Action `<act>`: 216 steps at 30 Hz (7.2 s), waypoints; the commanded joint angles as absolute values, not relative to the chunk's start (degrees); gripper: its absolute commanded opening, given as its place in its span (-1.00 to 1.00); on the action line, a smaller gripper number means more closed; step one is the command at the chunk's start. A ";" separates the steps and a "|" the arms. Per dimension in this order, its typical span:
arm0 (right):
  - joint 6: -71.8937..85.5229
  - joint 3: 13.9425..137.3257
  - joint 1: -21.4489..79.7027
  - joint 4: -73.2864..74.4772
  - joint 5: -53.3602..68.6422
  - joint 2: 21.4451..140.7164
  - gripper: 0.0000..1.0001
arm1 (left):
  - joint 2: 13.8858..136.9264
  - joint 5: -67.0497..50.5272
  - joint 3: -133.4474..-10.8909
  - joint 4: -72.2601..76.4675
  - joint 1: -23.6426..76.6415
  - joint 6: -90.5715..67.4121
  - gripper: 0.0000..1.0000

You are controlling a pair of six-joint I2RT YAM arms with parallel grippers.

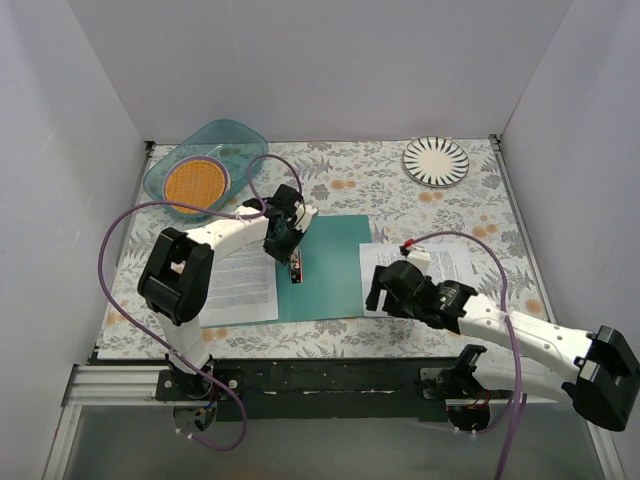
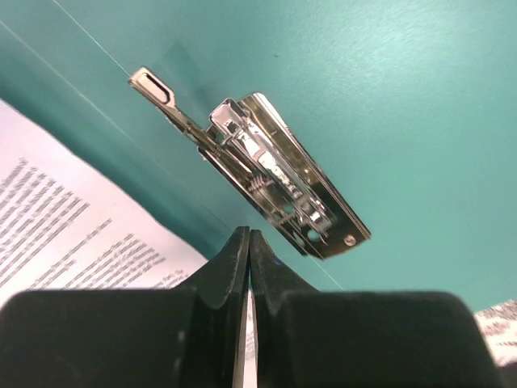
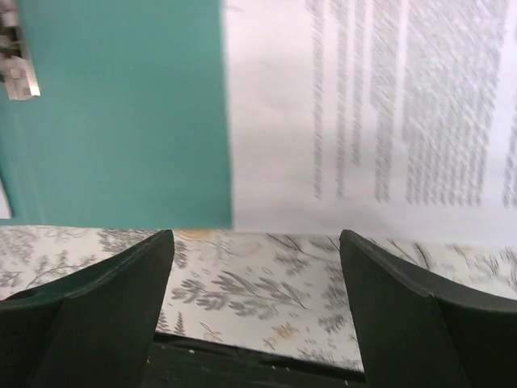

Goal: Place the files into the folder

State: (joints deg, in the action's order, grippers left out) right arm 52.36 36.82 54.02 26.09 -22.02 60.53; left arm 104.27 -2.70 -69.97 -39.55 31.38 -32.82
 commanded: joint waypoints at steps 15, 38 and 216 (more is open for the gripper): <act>85.07 23.29 51.94 44.73 -27.68 38.50 0.97 | 118.52 -20.65 -101.40 -38.14 42.26 -37.79 -1.00; 87.98 16.09 47.29 36.22 -26.02 38.58 0.97 | 130.43 -14.51 -102.23 -35.95 47.72 -35.60 -1.00; 79.18 17.75 37.88 23.64 -7.55 49.40 0.56 | 123.84 -12.48 -90.35 -38.50 48.60 -33.40 -1.00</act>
State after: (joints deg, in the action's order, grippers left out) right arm 76.34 19.90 36.64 19.59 -5.10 50.57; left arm 122.41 -13.96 -91.33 -34.54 48.05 -33.87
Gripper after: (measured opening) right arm 0.783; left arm 0.009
